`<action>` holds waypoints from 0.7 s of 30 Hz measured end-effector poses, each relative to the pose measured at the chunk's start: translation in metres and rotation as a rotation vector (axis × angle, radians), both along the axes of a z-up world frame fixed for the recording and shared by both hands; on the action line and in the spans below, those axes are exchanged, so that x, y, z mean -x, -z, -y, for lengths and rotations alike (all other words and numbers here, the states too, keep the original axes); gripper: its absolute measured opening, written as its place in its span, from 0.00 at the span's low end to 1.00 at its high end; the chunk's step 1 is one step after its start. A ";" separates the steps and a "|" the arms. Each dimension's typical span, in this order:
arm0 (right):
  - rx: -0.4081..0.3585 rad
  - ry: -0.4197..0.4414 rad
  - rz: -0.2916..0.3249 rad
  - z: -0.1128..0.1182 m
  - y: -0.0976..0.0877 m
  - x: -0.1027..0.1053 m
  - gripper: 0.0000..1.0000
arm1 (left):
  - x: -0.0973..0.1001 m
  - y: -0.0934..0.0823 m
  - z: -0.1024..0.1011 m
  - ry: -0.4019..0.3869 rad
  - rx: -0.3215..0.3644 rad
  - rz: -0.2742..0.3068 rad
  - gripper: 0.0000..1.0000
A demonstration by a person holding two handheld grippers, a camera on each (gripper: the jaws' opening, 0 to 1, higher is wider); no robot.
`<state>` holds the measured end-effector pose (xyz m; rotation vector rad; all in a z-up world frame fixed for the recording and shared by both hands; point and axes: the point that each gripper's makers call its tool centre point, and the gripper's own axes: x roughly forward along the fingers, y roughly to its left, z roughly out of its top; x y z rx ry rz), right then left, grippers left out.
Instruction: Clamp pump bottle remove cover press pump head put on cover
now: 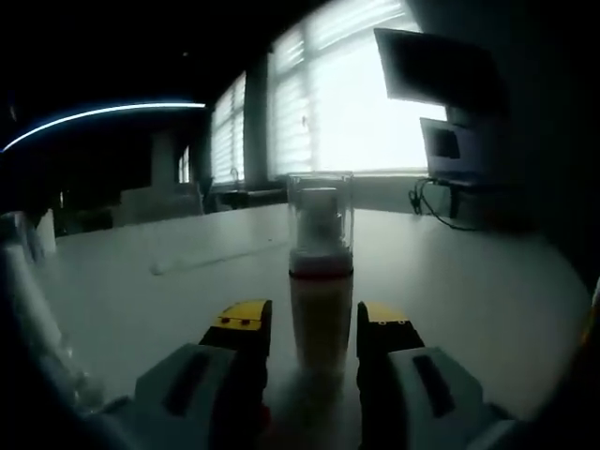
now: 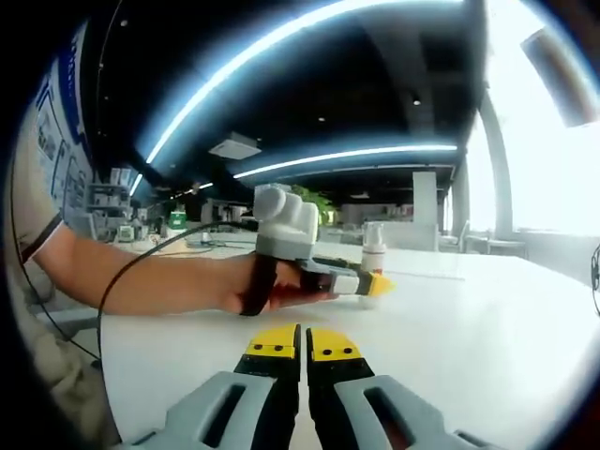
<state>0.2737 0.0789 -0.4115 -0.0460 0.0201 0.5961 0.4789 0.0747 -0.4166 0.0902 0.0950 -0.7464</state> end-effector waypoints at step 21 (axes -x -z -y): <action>-0.001 0.001 0.001 -0.001 0.000 -0.001 0.00 | -0.002 0.004 0.003 0.028 0.027 -0.014 0.14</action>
